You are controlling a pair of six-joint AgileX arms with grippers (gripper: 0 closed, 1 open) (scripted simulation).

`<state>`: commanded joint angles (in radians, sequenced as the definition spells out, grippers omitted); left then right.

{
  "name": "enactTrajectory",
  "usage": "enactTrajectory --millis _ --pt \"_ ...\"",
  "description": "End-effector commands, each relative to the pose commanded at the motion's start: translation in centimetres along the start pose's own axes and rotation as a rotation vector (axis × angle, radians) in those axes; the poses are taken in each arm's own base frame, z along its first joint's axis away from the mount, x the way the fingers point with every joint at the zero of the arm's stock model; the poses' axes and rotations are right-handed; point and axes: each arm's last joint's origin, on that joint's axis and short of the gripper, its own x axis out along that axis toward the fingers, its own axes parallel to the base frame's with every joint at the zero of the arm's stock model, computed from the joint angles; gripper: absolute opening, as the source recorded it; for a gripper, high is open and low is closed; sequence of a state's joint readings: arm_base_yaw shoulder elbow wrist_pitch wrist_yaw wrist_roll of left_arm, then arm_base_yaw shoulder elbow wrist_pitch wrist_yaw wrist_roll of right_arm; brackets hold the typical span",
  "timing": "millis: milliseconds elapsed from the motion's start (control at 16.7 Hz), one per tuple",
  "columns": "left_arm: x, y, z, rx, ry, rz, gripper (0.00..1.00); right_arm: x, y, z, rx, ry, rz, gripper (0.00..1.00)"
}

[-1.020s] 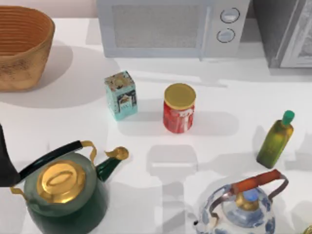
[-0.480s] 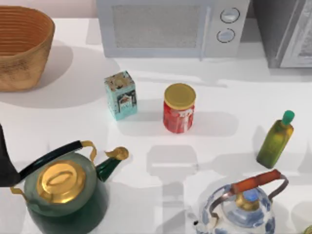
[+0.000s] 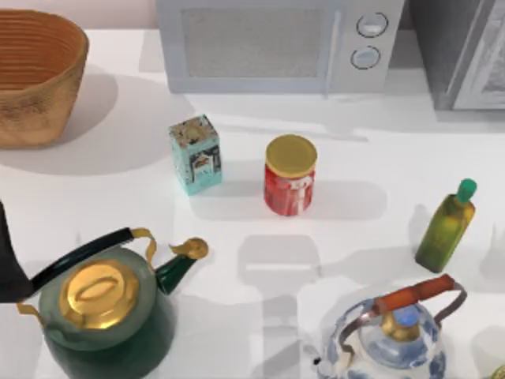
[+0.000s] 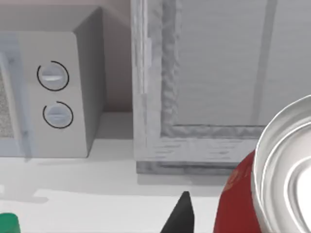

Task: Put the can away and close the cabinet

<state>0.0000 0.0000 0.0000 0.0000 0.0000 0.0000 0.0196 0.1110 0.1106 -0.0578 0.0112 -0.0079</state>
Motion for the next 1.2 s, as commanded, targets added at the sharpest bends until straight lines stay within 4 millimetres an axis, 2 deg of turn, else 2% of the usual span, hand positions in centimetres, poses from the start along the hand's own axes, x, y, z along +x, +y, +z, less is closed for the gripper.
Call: enactTrajectory --millis 120,240,420,660,780,960,1200 --pt "0.0 0.0 0.0 0.0 0.0 0.0 1.0 0.3 0.2 2.6 -0.012 0.049 0.006 0.0" --pt "0.0 0.0 0.0 0.0 0.0 0.0 1.0 1.2 0.4 6.1 -0.025 0.098 0.01 0.0" --pt "0.0 0.0 0.0 0.0 0.0 0.0 1.0 3.6 1.0 13.2 -0.041 0.123 0.011 0.0" --pt "0.0 0.0 0.0 0.0 0.0 0.0 1.0 7.3 2.1 23.1 -0.041 0.06 0.009 0.0" --pt "0.0 0.0 0.0 0.0 0.0 0.0 1.0 9.1 2.8 27.1 -0.031 0.021 0.008 0.0" --pt "0.0 0.0 0.0 0.0 0.0 0.0 1.0 11.3 3.6 31.0 -0.012 -0.024 0.006 0.0" --pt "0.0 0.0 0.0 0.0 0.0 0.0 1.0 12.8 4.2 33.4 0.008 -0.056 -0.007 0.0"
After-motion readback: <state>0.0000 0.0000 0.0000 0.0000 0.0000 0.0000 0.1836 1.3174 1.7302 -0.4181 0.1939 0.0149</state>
